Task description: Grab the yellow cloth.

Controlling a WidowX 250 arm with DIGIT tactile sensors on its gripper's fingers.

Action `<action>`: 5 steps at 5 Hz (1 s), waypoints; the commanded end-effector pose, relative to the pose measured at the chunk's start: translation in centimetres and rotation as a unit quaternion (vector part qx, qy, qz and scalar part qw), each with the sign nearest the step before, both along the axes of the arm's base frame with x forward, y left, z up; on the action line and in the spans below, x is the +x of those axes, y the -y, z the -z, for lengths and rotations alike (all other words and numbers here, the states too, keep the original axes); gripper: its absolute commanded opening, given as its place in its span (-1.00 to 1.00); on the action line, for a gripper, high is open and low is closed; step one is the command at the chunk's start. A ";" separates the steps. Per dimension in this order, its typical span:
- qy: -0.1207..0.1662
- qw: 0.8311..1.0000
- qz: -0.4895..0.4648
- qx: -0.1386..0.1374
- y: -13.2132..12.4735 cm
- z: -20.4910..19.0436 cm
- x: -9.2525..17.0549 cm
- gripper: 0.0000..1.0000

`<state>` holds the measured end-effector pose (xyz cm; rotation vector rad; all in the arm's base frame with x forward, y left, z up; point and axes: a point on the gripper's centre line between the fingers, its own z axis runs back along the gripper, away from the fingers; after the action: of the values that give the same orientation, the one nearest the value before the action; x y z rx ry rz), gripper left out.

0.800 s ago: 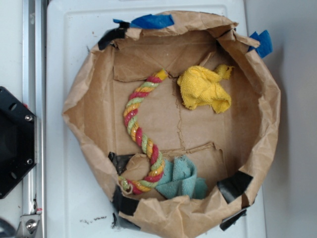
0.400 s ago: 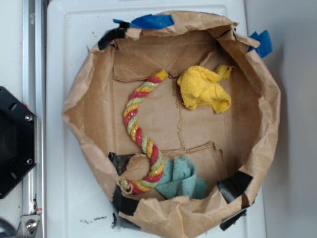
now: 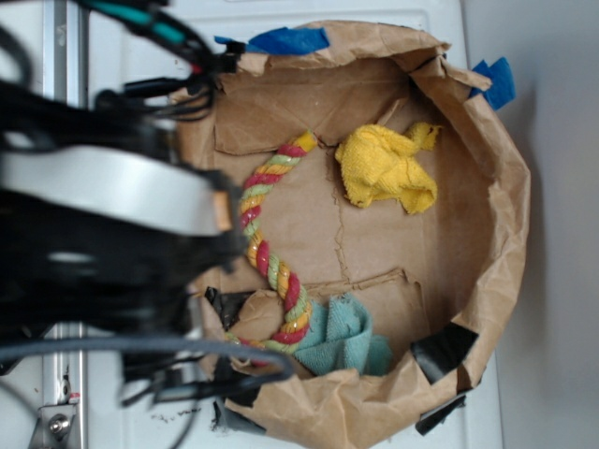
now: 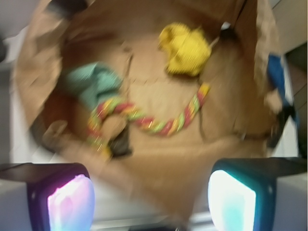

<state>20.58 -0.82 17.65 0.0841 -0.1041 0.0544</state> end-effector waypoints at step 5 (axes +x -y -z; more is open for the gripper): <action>0.097 0.994 0.045 -0.024 -5.0 6.5 11.1 1.00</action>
<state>31.01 3.74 9.69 0.0115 -0.2561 -0.0338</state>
